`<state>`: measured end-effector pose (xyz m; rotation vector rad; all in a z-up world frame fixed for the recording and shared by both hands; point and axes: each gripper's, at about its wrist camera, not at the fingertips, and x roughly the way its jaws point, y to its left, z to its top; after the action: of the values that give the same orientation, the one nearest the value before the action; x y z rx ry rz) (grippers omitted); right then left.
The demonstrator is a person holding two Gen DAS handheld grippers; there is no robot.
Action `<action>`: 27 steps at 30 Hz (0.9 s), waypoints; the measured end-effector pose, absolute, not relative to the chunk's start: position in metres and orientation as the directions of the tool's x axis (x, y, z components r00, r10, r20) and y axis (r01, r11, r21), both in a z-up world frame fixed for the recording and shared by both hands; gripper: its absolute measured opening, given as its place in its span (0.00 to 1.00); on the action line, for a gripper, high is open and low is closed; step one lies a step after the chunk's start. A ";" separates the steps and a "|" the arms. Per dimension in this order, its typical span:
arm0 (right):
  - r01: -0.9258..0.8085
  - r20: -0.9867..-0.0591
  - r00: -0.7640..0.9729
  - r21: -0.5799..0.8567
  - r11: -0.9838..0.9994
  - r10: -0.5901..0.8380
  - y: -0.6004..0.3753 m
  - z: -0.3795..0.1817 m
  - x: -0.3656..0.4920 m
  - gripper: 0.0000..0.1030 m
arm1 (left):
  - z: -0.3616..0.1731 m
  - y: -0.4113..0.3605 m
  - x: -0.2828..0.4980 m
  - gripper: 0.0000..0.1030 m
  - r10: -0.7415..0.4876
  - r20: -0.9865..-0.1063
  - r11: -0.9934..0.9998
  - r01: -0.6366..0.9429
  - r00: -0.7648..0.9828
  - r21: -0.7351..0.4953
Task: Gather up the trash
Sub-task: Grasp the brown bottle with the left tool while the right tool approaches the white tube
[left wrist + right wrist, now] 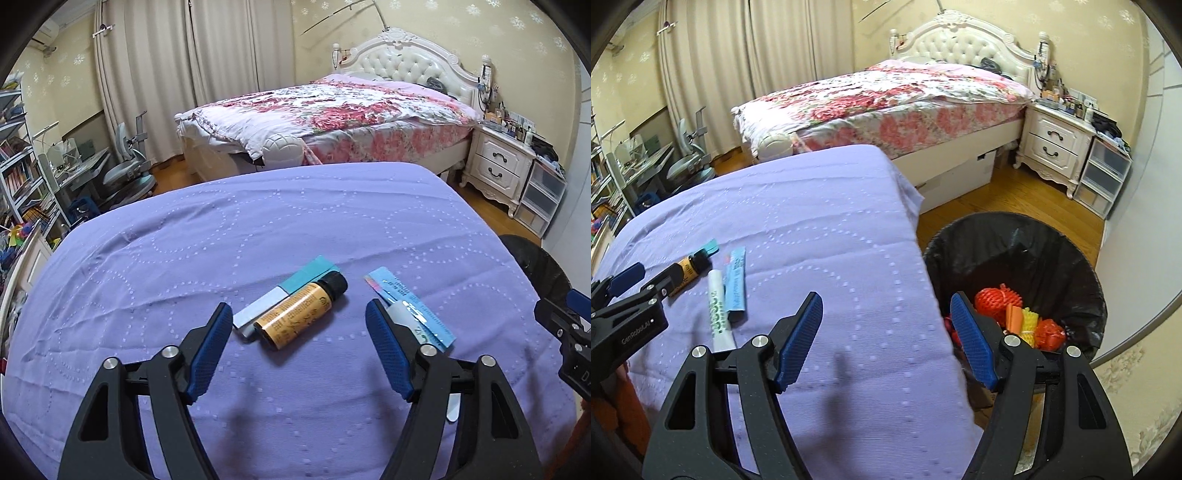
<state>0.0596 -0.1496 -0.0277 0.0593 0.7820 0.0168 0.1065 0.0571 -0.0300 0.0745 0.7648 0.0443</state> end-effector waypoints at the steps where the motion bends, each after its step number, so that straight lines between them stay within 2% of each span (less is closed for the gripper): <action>1: 0.002 -0.706 0.707 0.059 0.998 0.041 -0.147 -0.029 0.060 0.68 | -0.031 0.059 0.107 0.67 0.066 -0.691 0.996 -0.009 0.720 0.085; 10: -0.018 -0.717 0.695 0.059 0.998 0.054 -0.133 -0.033 0.064 0.68 | -0.049 0.051 0.129 0.51 0.045 -0.728 0.991 0.063 0.684 0.120; 14: -0.028 -0.718 0.694 0.061 0.998 0.063 -0.131 -0.034 0.065 0.68 | -0.054 0.055 0.132 0.29 0.019 -0.754 0.992 0.084 0.656 0.098; 27: -0.066 -0.716 0.692 0.061 0.996 0.090 -0.118 -0.035 0.060 0.68 | -0.047 0.074 0.096 0.25 -0.018 -0.742 0.997 0.067 0.670 0.036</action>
<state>0.0596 -0.1176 -0.0346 0.0318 0.8014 0.0869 0.0957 0.0735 -0.0473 0.0623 0.8350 -0.0477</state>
